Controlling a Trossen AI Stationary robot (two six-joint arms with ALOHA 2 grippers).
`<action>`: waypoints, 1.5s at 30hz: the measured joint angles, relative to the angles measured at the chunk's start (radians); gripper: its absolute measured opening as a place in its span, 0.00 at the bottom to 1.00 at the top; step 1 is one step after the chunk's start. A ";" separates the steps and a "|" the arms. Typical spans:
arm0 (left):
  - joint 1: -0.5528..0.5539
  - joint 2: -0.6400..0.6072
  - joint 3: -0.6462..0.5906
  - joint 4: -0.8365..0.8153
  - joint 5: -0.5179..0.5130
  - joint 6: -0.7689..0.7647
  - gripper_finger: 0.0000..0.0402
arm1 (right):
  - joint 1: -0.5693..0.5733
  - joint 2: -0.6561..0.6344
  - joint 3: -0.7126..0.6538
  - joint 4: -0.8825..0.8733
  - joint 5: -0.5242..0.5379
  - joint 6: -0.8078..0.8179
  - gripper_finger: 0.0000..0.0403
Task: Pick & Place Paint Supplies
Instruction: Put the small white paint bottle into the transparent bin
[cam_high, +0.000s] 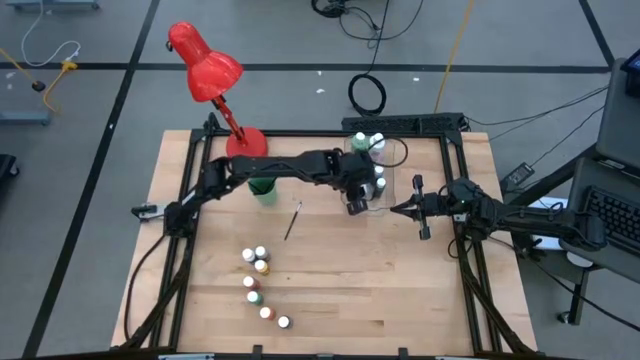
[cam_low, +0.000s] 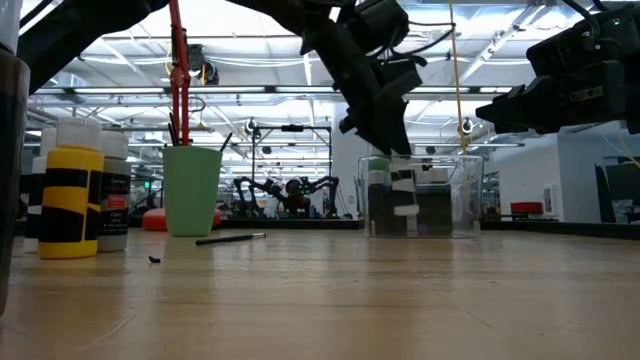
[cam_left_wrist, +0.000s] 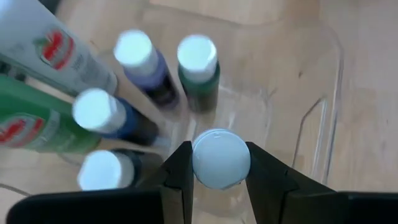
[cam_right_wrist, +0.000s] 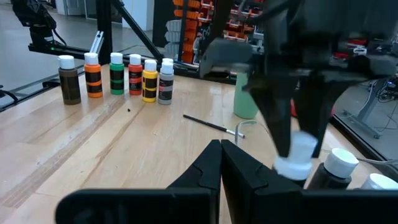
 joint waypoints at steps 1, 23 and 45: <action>0.001 0.003 0.000 0.016 -0.001 0.001 0.25 | 0.000 0.000 0.000 0.000 0.000 0.000 0.01; 0.017 0.068 0.001 0.021 -0.045 -0.036 0.40 | 0.000 0.006 0.000 -0.013 0.000 -0.016 0.01; -0.317 -0.614 -0.122 -0.637 -0.059 -0.253 0.58 | 0.000 0.019 0.000 -0.046 -0.003 0.019 0.01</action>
